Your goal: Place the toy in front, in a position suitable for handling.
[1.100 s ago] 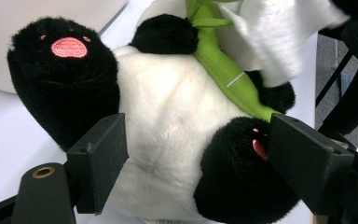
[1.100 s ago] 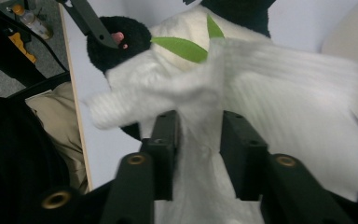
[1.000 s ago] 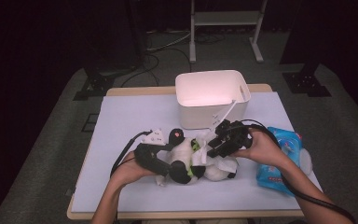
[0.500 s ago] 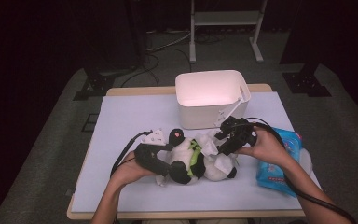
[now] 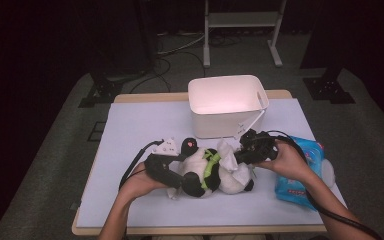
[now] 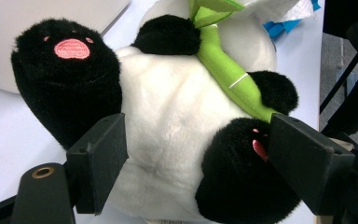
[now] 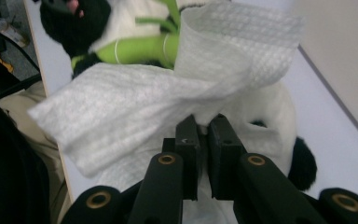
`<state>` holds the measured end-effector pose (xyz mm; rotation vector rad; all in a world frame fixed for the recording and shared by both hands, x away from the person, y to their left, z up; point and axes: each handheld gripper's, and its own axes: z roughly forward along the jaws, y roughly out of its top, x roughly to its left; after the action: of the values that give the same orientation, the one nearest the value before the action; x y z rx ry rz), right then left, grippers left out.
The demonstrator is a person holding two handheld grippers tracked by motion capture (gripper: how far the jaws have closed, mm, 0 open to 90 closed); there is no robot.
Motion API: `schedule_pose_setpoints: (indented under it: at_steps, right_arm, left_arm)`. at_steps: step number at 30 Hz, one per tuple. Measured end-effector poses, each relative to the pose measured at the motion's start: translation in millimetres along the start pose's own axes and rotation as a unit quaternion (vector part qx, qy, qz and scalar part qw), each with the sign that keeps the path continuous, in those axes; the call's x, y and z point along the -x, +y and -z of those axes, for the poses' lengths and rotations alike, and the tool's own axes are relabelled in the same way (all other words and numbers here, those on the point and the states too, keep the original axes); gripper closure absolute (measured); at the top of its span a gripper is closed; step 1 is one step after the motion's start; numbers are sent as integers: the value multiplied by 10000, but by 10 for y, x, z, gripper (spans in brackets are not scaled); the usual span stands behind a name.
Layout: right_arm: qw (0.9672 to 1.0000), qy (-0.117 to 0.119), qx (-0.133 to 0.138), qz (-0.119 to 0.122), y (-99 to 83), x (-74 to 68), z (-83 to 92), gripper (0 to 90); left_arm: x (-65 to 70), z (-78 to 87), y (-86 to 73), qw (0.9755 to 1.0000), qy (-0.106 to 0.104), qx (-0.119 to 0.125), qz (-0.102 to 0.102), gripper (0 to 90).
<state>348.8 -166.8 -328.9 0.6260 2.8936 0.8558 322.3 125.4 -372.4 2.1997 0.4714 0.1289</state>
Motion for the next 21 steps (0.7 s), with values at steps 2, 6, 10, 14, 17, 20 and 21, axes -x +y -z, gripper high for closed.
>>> schedule_pose_setpoints:
  at_steps: [2, 6, 10, 14, 17, 20, 21]
  right_arm:
    - [10000, 0, -24, -19, -51, 5, 13, 843]
    - [9998, 80, -34, -181, -199, 39, 20, 845]
    - [9989, 184, -24, -439, -373, 112, 4, 848]
    - [9977, 265, 36, -616, -499, 158, -12, 849]
    - [9970, 235, -24, -737, -589, 185, -12, 849]
    - [9970, 142, -54, -759, -610, 217, 23, 848]
    - [9970, 115, -47, -766, -597, 226, 37, 849]
  left_arm:
    - [2, 4, 0, 10000, 17, -4, 2, 200]
    - [-2, 1, 4, 10000, 4, 9, 19, 200]
    - [-15, 7, 4, 10000, 23, 6, 25, 200]
    - [-14, 8, 3, 10000, 36, 8, 42, 200]
    - [-8, 3, 6, 10000, 32, 2, 28, 199]
    - [-7, 0, 2, 10000, 20, -11, 26, 199]
    - [-8, 0, 2, 10000, 12, -24, 17, 200]
